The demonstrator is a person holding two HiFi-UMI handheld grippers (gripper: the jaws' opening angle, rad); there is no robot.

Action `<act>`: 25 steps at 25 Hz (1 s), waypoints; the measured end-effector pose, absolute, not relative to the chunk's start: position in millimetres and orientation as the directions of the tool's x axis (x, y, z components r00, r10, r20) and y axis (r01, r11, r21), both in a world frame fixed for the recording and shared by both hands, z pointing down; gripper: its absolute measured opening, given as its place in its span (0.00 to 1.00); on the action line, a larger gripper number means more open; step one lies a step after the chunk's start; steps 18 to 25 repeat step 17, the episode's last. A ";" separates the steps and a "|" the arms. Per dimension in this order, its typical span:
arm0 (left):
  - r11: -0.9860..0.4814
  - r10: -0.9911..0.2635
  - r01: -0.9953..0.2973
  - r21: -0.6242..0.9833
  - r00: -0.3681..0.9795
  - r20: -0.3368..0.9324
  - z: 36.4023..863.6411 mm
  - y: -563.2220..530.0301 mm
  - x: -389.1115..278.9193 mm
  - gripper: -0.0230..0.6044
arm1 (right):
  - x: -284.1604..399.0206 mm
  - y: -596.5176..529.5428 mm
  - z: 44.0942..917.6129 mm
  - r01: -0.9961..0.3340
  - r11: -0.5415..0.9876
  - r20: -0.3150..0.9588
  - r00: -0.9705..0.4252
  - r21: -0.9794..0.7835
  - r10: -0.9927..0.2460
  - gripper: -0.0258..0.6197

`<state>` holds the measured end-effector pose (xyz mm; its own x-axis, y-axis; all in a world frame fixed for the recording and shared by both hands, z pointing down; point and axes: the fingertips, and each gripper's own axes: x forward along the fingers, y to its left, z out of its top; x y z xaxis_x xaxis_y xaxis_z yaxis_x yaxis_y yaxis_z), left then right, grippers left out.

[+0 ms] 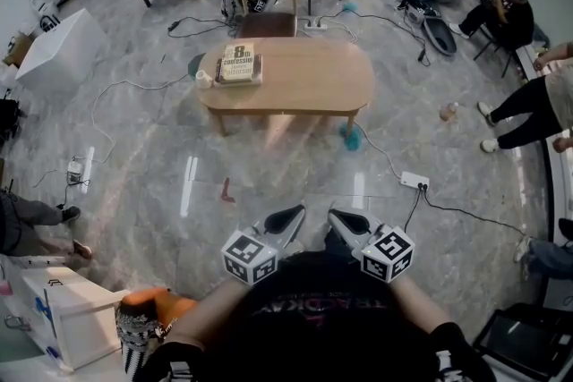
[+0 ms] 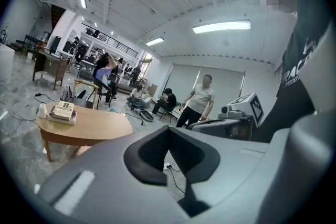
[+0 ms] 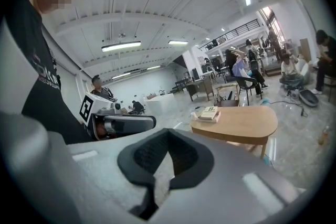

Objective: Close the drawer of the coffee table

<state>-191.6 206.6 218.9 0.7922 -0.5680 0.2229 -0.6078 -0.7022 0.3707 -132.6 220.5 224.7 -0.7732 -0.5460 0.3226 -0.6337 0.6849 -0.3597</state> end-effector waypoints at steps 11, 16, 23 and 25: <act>-0.692 -0.568 -0.609 0.387 0.791 0.229 224.9 203.3 -197.6 0.04 | -142.1 216.7 231.0 -0.624 0.688 0.338 -0.781 -0.370 -0.526 0.04; -0.664 -0.586 -0.622 0.415 0.778 0.227 229.6 196.8 -208.4 0.04 | -150.2 212.1 235.9 -0.614 0.695 0.346 -0.788 -0.376 -0.509 0.04; -0.659 -0.590 -0.624 0.420 0.775 0.227 230.5 195.0 -210.6 0.04 | -152.0 210.9 236.7 -0.611 0.696 0.347 -0.790 -0.376 -0.506 0.04; -0.659 -0.590 -0.624 0.420 0.775 0.227 230.5 195.0 -210.6 0.04 | -152.0 210.9 236.7 -0.611 0.696 0.347 -0.790 -0.376 -0.506 0.04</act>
